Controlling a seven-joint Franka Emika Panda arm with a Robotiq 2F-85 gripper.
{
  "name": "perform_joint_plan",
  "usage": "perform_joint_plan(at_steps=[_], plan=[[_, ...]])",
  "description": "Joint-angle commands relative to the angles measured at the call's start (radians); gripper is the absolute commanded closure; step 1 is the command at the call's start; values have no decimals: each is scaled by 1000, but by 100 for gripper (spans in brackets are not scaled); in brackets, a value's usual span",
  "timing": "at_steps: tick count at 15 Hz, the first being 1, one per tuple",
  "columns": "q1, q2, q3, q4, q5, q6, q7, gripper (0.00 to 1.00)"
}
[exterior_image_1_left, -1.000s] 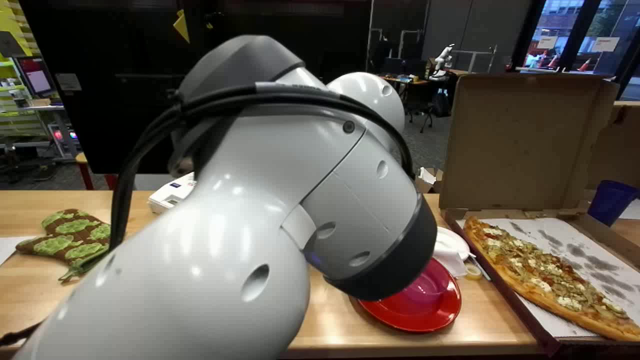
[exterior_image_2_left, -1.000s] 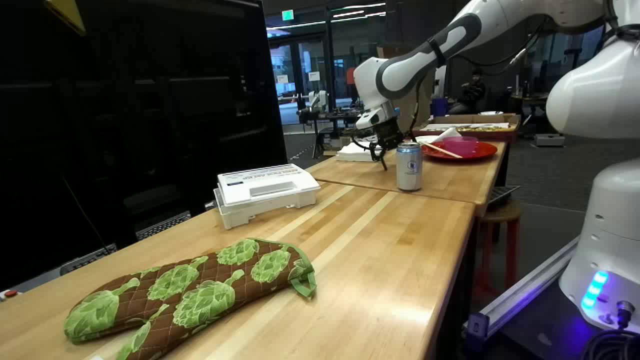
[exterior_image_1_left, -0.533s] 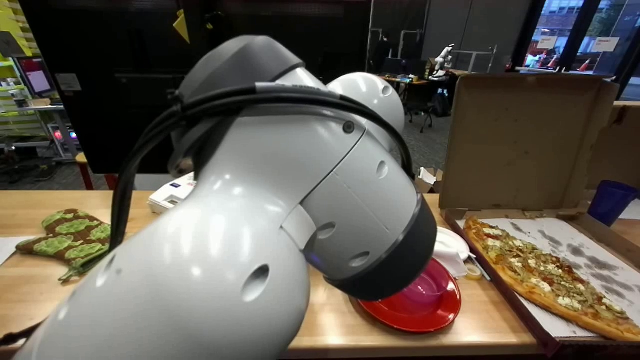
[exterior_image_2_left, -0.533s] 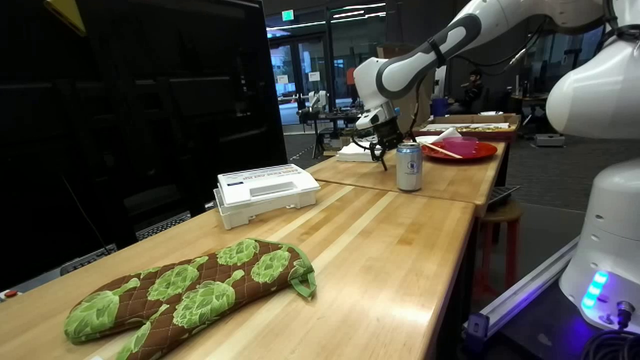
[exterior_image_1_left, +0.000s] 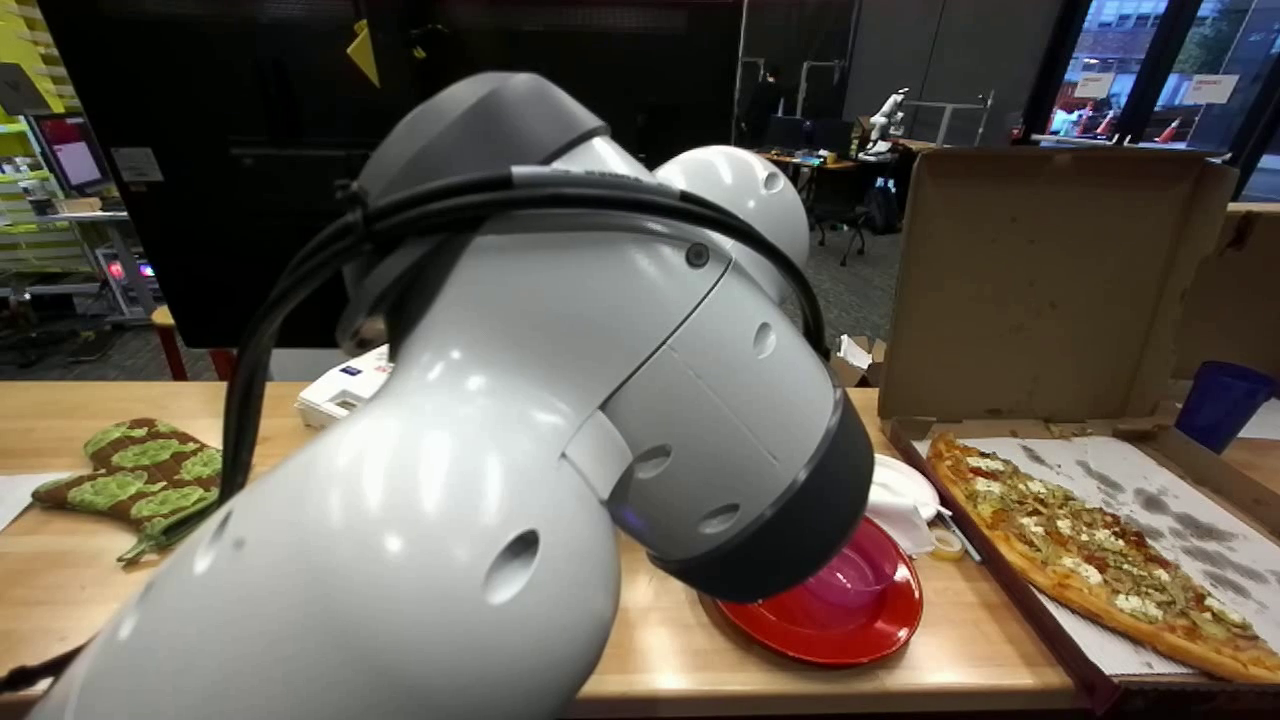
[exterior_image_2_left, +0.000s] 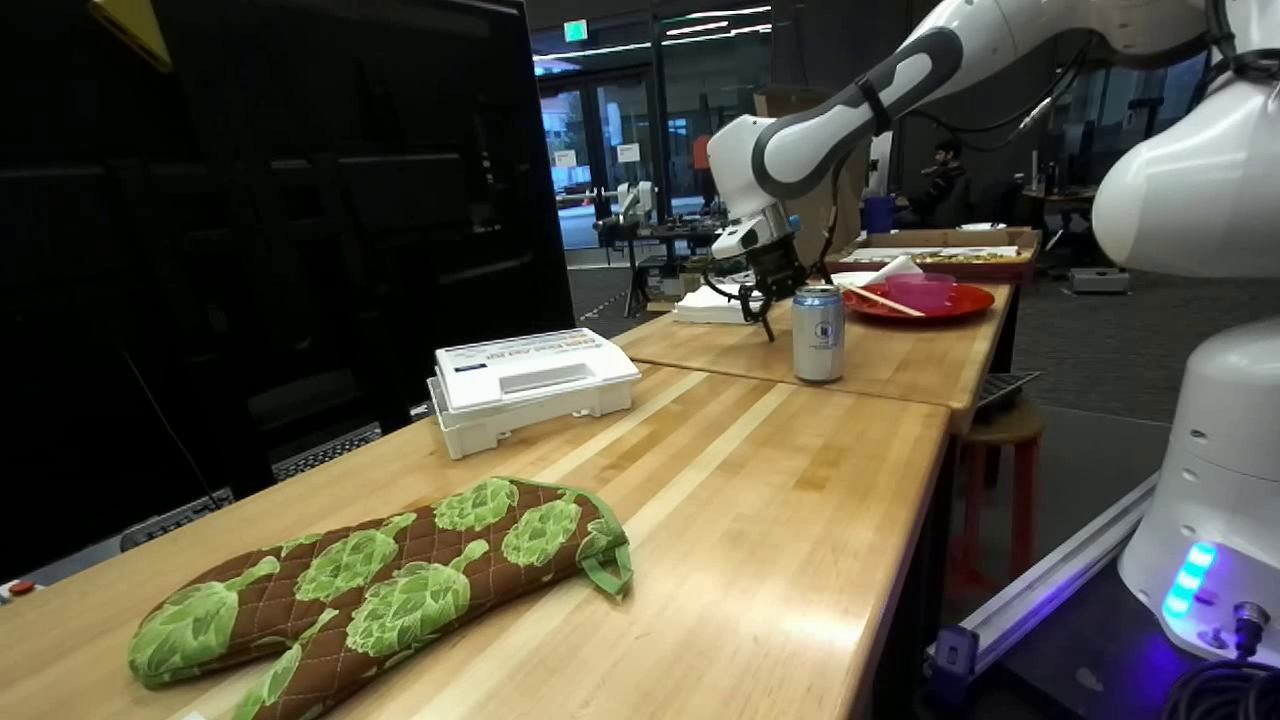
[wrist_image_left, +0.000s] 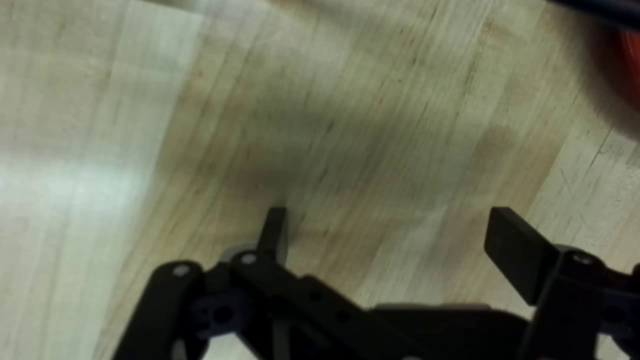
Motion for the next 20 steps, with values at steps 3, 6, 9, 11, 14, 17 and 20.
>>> perform_joint_plan(at_steps=[3,6,9,11,14,17,20], plan=[[60,-118,-79,-27,84,120,-27,0],[130,-158,-138,-58,155,259,-42,0],[215,-226,-222,-103,202,453,-20,0],[278,-288,-293,-141,243,585,-12,0],[328,-362,-347,-210,217,761,65,0],[412,-462,-435,-275,274,921,74,0],[551,-565,-562,-350,361,1069,57,0]])
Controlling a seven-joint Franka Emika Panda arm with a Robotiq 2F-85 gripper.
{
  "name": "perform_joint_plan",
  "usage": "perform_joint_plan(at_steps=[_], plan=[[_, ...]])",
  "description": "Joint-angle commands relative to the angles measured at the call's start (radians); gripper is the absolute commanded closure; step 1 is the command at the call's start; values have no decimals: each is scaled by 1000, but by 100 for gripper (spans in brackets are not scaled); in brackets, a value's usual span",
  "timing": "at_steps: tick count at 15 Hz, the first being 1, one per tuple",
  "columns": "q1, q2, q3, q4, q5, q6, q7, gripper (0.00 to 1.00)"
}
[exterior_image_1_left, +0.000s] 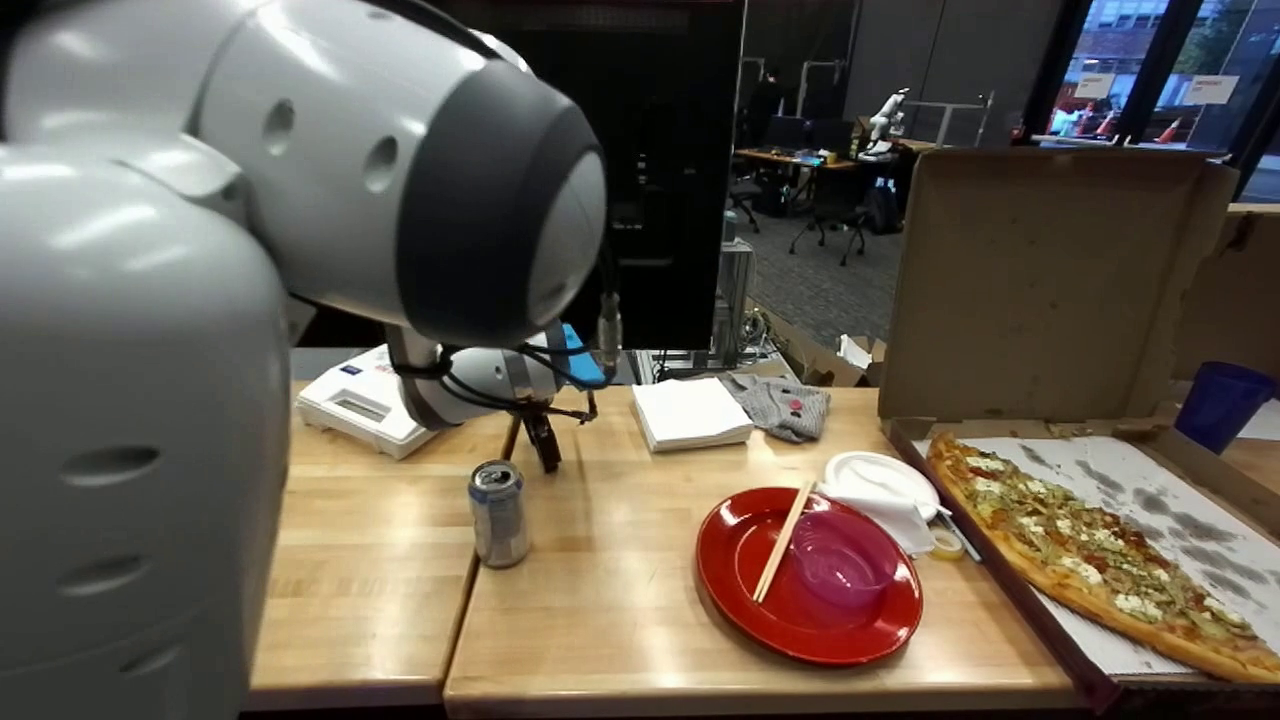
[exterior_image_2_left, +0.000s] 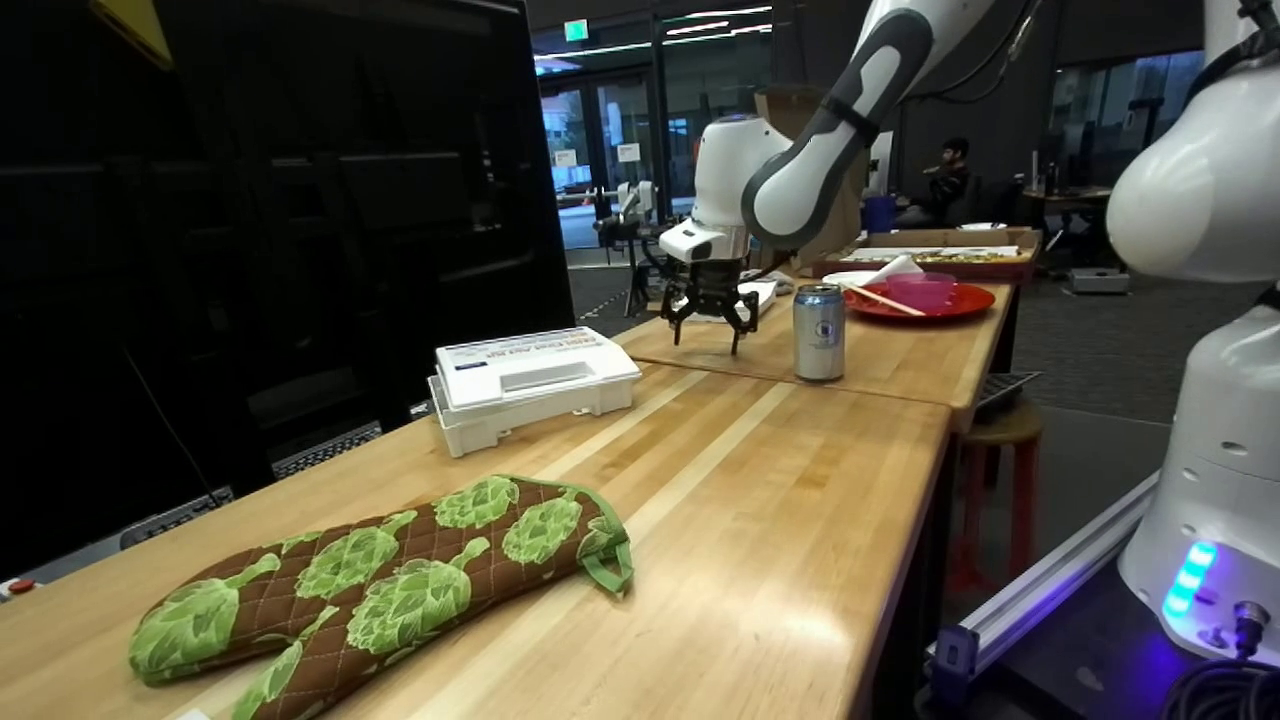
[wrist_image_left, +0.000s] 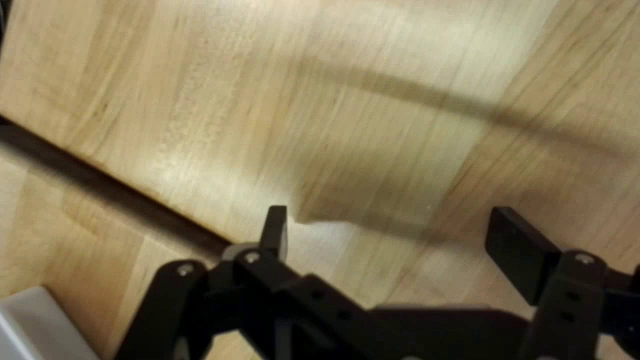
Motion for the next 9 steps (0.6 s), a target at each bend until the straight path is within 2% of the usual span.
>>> perform_joint_plan(at_steps=[1,2,9], plan=[[44,-135,-36,-114,6,133,76,0],[60,-162,-48,-133,19,156,80,0],[51,-321,3,-223,70,229,154,0]])
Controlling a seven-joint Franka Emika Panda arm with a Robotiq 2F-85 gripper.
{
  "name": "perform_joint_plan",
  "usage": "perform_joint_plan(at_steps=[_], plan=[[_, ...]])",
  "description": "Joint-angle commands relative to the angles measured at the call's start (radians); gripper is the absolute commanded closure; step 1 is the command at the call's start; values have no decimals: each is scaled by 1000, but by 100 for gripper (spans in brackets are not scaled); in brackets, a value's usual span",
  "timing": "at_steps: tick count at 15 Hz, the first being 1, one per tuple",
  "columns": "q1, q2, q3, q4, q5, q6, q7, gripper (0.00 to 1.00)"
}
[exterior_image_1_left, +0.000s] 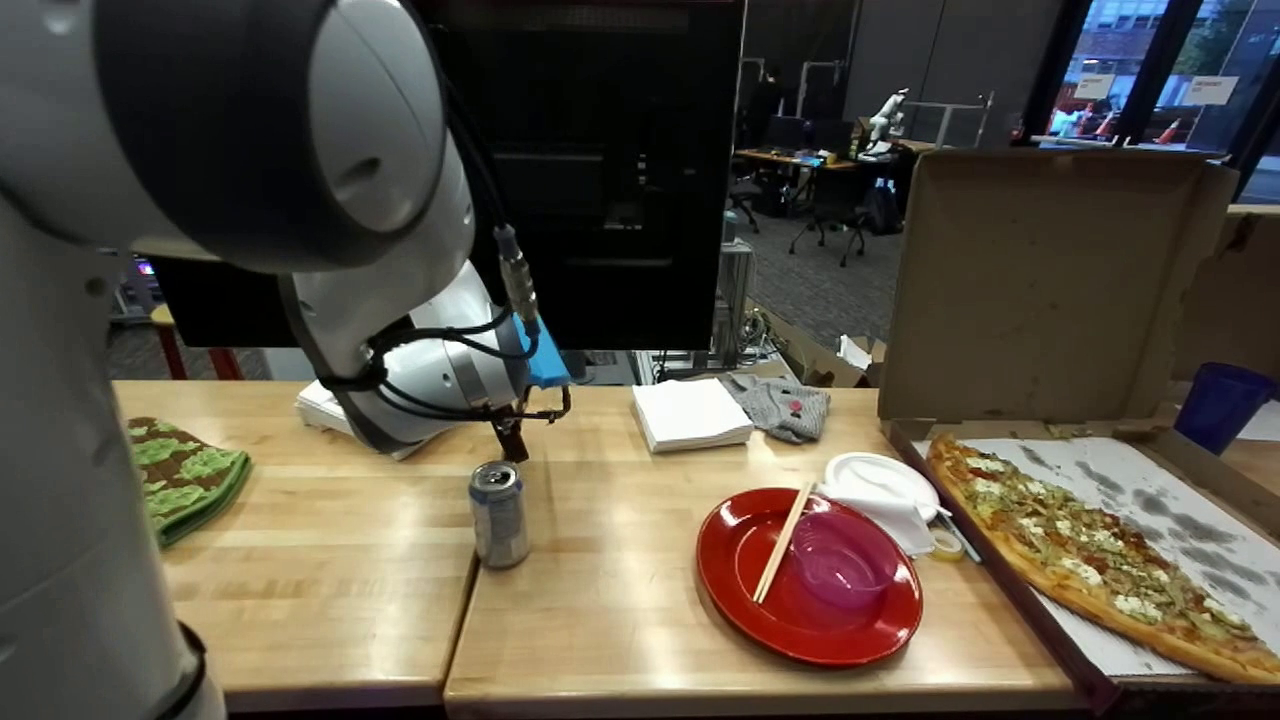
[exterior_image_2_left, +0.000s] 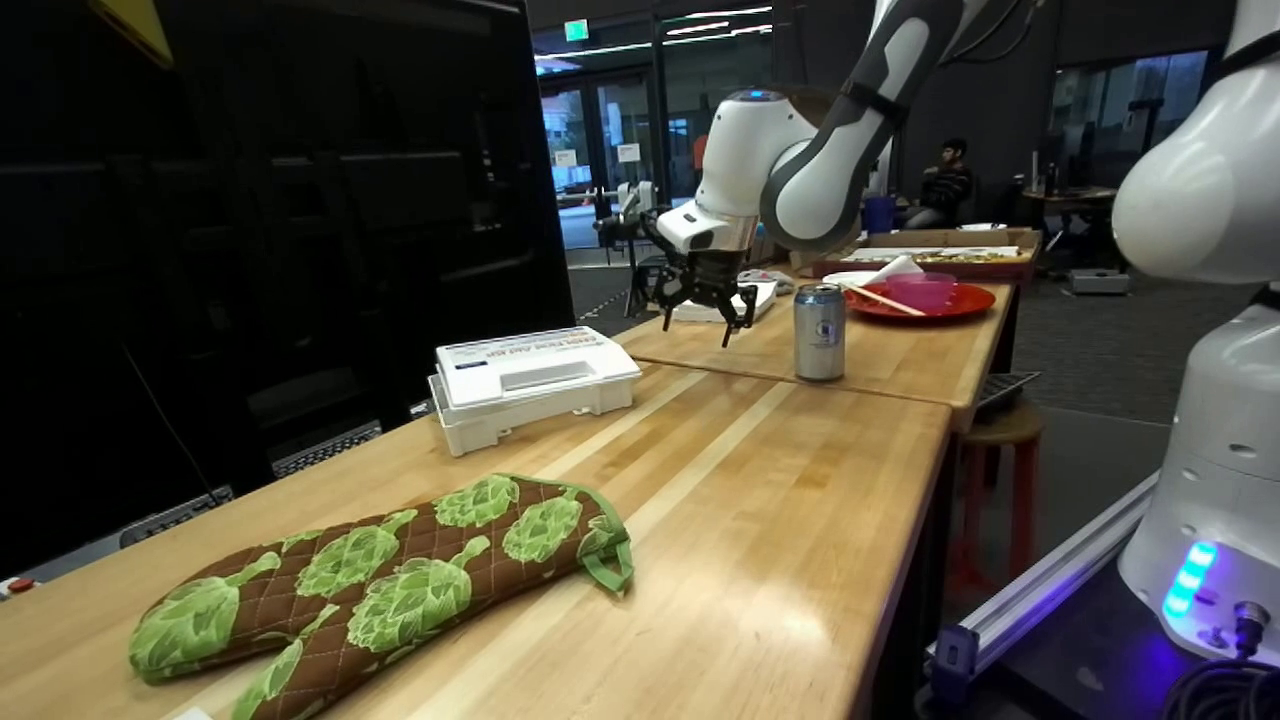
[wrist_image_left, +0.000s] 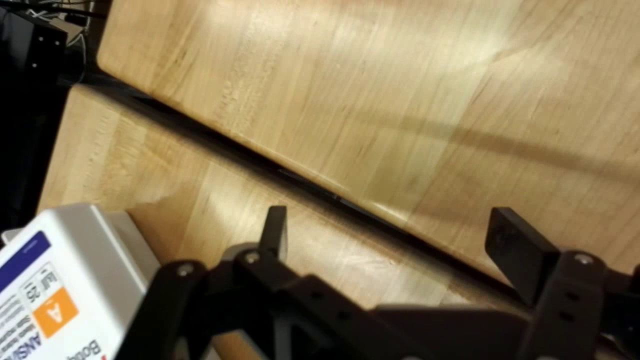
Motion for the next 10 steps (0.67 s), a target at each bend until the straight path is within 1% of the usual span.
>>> perform_joint_plan(at_steps=[1,6,7,8,9,10], plan=[[-10,-154,33,-88,43,51,48,0],[15,-292,44,-191,100,113,85,0],[202,-306,-137,-206,67,113,123,0],[241,-333,-171,-233,64,118,132,0],[147,-379,-64,-266,91,133,121,0],[186,-405,-90,-286,75,129,127,0]])
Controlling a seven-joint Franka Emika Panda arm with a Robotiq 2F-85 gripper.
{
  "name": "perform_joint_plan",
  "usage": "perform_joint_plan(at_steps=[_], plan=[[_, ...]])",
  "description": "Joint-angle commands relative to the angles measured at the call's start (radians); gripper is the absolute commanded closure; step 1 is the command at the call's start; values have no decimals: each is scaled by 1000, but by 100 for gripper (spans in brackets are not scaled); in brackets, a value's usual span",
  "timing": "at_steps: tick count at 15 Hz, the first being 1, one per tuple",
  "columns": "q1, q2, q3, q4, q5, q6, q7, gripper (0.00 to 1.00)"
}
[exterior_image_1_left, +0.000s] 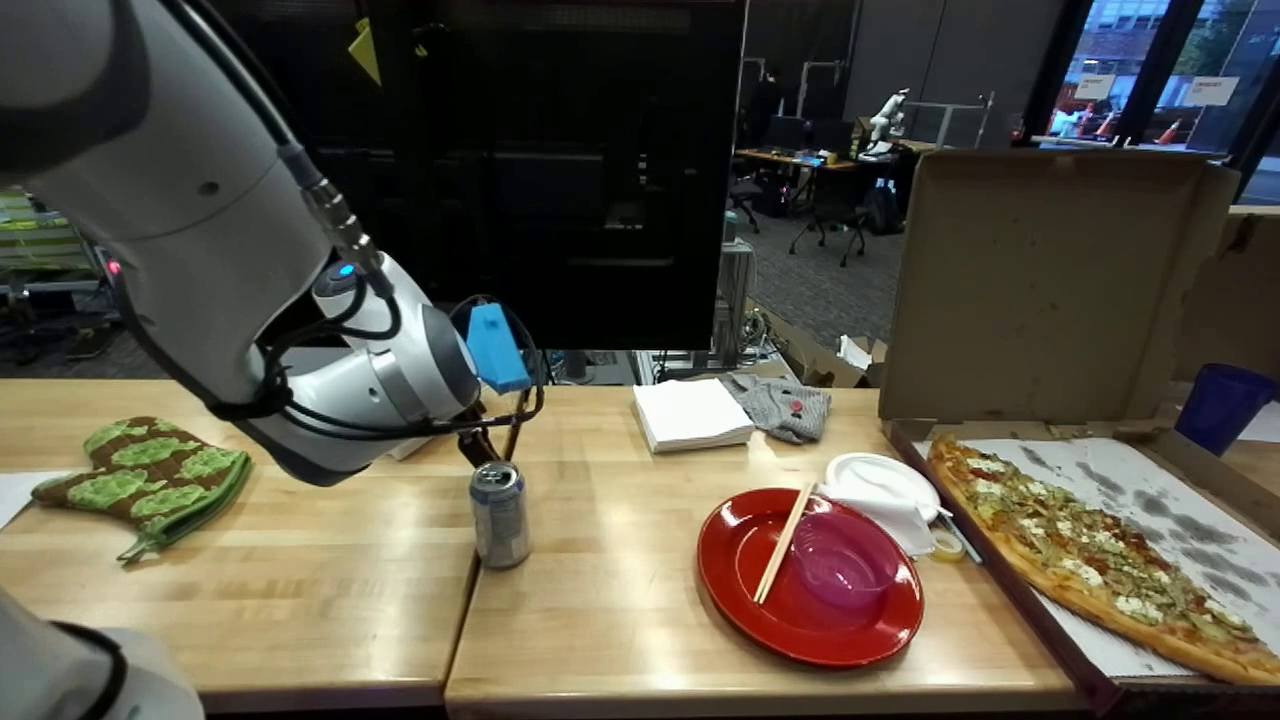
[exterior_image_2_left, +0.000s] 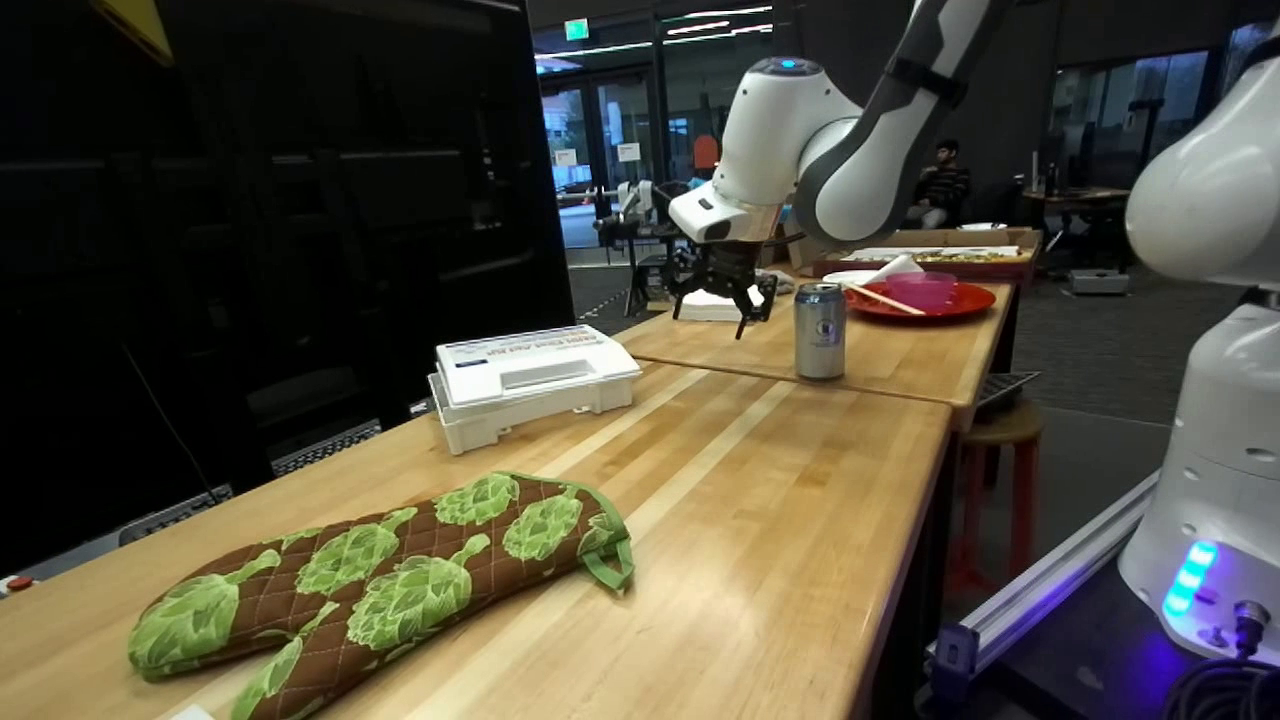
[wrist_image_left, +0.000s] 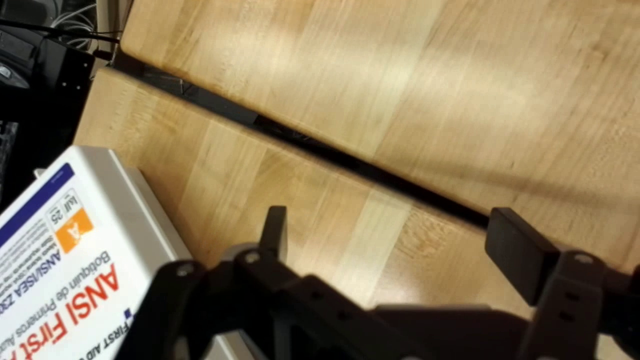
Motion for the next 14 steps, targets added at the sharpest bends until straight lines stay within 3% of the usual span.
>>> perform_joint_plan(at_steps=[1,7,8,14], plan=[[27,-172,12,-116,-8,30,33,0],[67,-270,43,-221,-18,33,17,0],[55,-225,64,-171,-70,-10,49,0],[38,-217,113,-177,-248,-49,196,0]])
